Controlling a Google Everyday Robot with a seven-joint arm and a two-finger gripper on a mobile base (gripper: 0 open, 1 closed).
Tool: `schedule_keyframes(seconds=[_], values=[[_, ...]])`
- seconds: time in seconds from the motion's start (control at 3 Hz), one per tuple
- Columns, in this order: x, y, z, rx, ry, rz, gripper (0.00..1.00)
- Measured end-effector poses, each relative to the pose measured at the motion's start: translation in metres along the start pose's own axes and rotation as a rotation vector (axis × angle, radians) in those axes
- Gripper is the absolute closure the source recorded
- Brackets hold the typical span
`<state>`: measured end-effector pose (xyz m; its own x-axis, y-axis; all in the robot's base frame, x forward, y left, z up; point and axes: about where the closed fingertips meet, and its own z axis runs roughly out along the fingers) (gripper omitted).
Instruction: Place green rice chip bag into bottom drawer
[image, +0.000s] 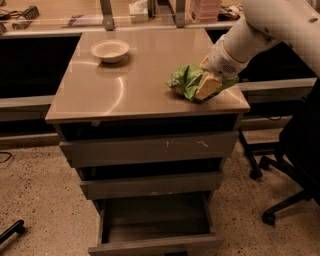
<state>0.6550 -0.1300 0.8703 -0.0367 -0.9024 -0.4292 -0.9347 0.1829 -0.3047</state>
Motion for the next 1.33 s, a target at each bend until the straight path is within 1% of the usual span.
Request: schedule_keyframes(seconds=[0.33, 0.67, 1.0, 1.33], values=[[-0.003, 0.033, -0.021, -0.059, -0.067, -0.084, 1.0], [0.0, 0.072, -0.048, -0.148, -0.139, -0.158, 1.0], [0.005, 0.116, -0.08, -0.275, -0.181, -0.201, 1.0], [0.008, 0.132, -0.085, -0.337, -0.18, -0.21, 1.0]])
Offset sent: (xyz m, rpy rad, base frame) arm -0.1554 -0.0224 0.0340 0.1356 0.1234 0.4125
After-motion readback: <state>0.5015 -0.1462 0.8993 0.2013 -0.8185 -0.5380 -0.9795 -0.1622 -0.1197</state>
